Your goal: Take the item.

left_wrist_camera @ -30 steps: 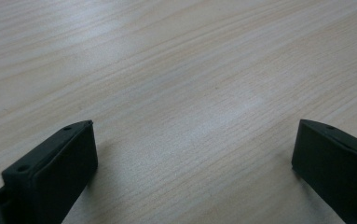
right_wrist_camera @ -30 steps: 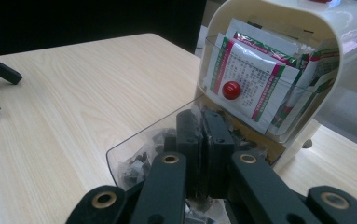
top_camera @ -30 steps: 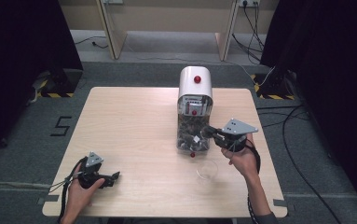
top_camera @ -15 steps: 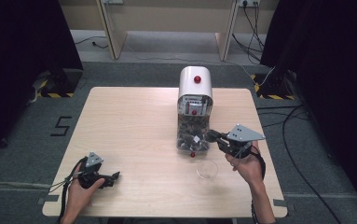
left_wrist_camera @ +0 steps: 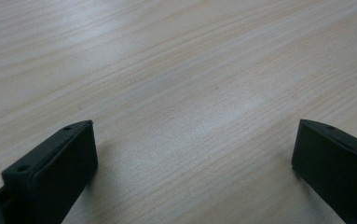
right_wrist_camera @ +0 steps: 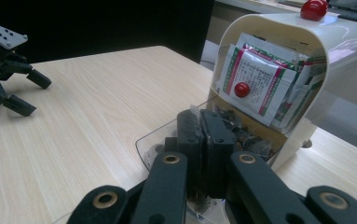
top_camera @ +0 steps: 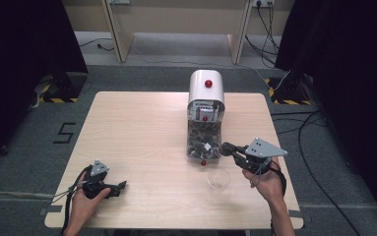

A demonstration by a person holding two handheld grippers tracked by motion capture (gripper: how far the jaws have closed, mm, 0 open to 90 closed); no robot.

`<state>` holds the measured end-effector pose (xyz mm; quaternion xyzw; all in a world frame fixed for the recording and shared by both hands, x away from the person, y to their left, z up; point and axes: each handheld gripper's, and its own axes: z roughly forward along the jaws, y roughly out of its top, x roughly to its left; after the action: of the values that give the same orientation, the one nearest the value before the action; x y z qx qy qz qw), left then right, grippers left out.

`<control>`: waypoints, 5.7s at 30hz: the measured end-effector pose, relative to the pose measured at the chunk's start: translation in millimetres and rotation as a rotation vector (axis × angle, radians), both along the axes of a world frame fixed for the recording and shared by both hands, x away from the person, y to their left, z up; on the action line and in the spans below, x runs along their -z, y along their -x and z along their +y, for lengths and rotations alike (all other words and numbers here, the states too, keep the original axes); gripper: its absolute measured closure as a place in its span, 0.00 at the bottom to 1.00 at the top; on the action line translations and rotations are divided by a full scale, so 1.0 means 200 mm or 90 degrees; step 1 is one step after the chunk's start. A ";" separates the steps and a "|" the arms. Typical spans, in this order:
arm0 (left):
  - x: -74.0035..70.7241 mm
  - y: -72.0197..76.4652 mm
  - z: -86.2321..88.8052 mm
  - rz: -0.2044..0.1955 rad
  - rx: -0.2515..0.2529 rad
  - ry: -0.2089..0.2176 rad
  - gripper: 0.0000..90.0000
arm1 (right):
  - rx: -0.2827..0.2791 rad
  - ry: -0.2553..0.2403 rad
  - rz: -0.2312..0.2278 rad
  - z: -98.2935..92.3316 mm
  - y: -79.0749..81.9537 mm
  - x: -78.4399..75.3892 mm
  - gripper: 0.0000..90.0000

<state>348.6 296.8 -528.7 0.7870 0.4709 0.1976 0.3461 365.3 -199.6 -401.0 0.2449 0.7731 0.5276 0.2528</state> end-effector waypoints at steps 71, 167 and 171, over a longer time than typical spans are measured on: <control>0.00 0.00 0.00 0.000 0.000 0.000 0.00 | -0.065 0.043 0.068 0.04 0.25 0.20 0.98; 0.00 0.00 0.00 0.000 0.000 0.000 0.00 | 0.163 -0.019 0.097 -0.27 0.13 0.21 0.38; 0.00 0.00 0.00 0.000 0.000 0.000 0.00 | 0.167 -0.019 0.100 -0.28 0.13 0.21 0.38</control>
<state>348.6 296.8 -528.7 0.7870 0.4710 0.1975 0.3461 339.3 -256.3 -443.1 0.3881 0.7440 0.4805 0.2550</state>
